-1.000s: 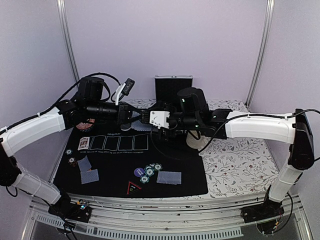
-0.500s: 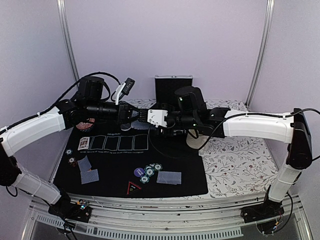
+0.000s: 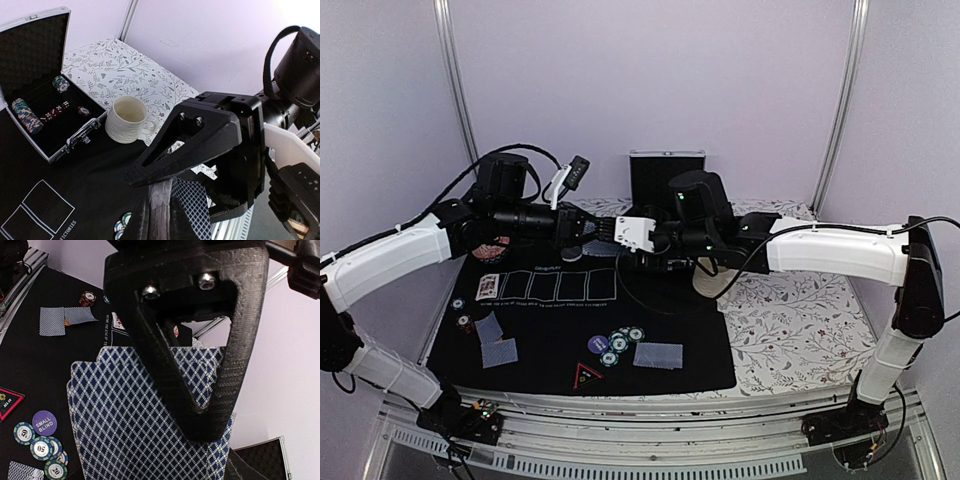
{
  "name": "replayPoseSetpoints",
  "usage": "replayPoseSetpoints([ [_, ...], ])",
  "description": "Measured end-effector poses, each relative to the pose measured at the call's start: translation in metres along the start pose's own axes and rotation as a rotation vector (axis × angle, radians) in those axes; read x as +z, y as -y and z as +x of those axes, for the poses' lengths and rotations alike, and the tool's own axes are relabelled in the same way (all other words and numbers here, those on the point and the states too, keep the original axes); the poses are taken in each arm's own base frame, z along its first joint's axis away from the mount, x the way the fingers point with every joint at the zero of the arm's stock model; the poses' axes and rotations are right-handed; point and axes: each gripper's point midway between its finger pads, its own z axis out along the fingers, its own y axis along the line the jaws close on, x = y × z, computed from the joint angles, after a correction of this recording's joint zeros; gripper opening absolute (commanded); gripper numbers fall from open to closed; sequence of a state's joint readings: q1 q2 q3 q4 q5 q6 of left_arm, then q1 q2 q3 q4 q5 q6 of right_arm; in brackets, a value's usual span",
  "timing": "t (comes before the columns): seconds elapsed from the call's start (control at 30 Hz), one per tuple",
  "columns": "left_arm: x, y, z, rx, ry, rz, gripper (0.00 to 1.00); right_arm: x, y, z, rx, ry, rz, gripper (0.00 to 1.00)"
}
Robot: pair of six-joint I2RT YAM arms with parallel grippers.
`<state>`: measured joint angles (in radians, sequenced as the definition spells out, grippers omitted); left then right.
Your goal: Distribute texas hold em gaming equipment
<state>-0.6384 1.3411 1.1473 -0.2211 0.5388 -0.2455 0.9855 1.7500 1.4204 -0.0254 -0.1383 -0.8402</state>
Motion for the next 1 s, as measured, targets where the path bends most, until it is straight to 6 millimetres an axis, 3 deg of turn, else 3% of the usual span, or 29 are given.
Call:
replayPoseSetpoints([
  [0.17,0.0001,0.0013,-0.0015,-0.018,0.005,0.007,0.0,0.0,0.0012,0.0006,0.003,-0.005,0.008,0.66],
  [0.33,0.0003,0.0001,-0.0013,-0.017,0.006,0.005,0.0,0.0005,0.0007,0.001,0.009,-0.006,0.007,0.43],
  [0.53,0.0015,-0.0012,0.0008,-0.009,0.0,0.006,0.0,0.0005,-0.0016,0.0017,0.018,-0.007,-0.005,0.39],
  [0.77,0.0015,0.0005,-0.0006,-0.024,0.005,0.015,0.41,0.0005,0.0015,0.0026,0.013,-0.015,0.012,0.38],
  [0.87,0.002,0.0039,-0.0006,-0.031,0.004,0.029,0.48,0.0008,0.0035,0.0039,0.01,-0.024,0.025,0.38],
  [1.0,0.0022,0.0034,0.001,-0.028,-0.002,0.024,0.49,0.0014,0.0053,0.0058,0.007,-0.033,0.036,0.38],
])
